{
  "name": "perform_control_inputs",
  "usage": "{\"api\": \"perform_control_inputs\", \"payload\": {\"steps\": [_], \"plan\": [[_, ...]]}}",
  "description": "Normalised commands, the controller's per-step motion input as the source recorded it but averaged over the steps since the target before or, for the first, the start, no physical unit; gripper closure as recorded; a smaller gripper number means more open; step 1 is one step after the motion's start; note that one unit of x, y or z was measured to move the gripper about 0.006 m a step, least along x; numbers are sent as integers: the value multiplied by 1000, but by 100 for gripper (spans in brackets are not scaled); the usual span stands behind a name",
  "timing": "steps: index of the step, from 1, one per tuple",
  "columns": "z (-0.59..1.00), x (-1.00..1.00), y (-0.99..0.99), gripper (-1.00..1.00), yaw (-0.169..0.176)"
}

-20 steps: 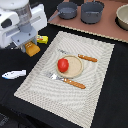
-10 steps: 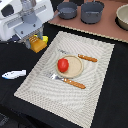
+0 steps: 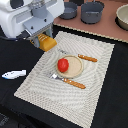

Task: Interact with the objects in diverse but meaningful ways.

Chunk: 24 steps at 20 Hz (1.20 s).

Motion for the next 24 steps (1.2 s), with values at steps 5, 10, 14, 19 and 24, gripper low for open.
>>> {"api": "perform_control_inputs", "payload": {"steps": [5,10,14,19,24], "plan": [[254,820,-417,100,0],[147,793,-501,100,0],[159,789,-521,100,0],[26,743,-646,100,0],[0,733,-716,100,0]]}}
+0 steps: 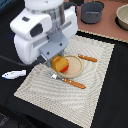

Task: Interact with the objects in diverse but meaningful ways.

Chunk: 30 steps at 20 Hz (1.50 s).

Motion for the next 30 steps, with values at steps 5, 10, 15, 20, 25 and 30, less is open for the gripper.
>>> {"api": "perform_control_inputs", "payload": {"steps": [5,10,15,20,25,30], "plan": [[-51,741,-703,100,0],[-294,830,-551,100,0],[-399,653,-369,100,0],[154,621,-28,-100,0],[376,466,-57,-100,-1],[600,389,-118,-100,0]]}}
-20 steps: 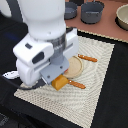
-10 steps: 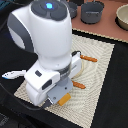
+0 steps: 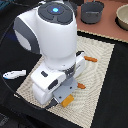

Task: Interact with the objects in diverse but meaningful ways.

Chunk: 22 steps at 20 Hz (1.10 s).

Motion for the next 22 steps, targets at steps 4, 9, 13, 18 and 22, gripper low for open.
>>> {"api": "perform_control_inputs", "payload": {"steps": [4,9,13,18,22], "plan": [[946,271,-29,-100,0],[1000,121,361,-100,-38],[680,-34,681,-100,-20],[128,-218,745,-100,-74],[-122,-546,600,-100,-69]]}}
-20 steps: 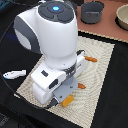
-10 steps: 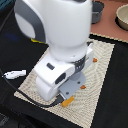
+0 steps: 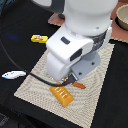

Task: Interact with the objects in diverse but meaningful ways.

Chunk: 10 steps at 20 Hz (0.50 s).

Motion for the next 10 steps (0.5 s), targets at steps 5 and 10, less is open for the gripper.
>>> {"api": "perform_control_inputs", "payload": {"steps": [5,10], "plan": [[-224,-676,413,-100,-62],[-301,-853,354,-100,-32]]}}
